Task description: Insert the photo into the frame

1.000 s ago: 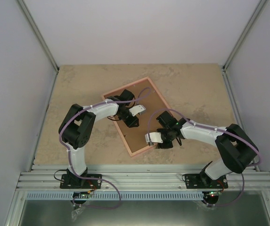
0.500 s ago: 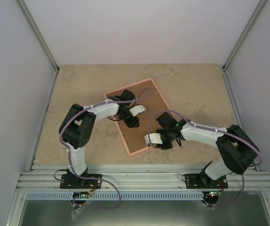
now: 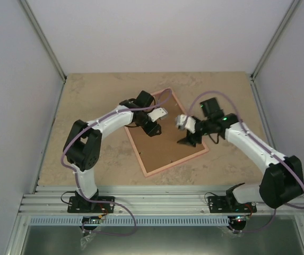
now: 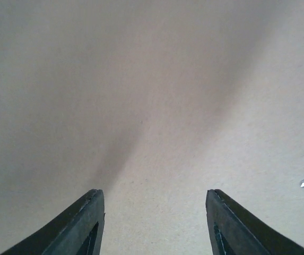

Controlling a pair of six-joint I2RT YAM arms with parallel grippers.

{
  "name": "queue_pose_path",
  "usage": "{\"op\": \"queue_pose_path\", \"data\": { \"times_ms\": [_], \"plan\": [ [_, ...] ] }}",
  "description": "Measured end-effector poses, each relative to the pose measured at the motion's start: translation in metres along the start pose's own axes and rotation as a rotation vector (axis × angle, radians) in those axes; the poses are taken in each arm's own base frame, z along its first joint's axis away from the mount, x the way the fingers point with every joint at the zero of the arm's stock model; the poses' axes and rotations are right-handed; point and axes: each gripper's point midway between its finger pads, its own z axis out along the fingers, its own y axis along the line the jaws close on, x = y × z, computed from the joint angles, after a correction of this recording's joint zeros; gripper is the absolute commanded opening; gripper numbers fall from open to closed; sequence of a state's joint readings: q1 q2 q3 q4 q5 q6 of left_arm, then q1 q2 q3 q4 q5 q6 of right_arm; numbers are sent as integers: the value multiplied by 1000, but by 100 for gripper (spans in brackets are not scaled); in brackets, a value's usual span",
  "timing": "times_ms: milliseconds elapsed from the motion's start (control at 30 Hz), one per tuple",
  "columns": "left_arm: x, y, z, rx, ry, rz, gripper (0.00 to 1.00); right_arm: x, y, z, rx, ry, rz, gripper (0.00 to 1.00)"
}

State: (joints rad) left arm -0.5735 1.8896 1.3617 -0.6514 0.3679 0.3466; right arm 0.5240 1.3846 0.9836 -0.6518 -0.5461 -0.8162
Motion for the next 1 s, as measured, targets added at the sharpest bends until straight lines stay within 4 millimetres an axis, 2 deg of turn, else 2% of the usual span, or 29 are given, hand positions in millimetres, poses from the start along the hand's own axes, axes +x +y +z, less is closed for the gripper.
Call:
{"op": "queue_pose_path", "data": {
  "times_ms": [100,200,300,467,600,733,867,1000],
  "plan": [
    [-18,-12,-17,-21,-46,46,57,-4,-39,-43,111,-87,91,78],
    [-30,-35,-25,-26,-69,104,59,10,-66,-79,193,-150,207,79],
    [-38,-66,-20,-12,-72,168,61,32,-84,-107,252,-200,337,81],
    [-47,-124,3,23,-53,267,59,66,-108,-144,347,-276,548,80],
    [-63,-164,37,28,-40,323,58,86,-120,-151,372,-320,699,79],
    [-54,-190,73,32,12,346,58,111,-121,-145,367,-338,850,78],
    [-36,-195,96,10,76,334,55,129,-122,-138,354,-348,966,77],
    [-36,-187,101,-43,71,313,54,143,-126,-131,338,-353,1047,77]
  ]
}}
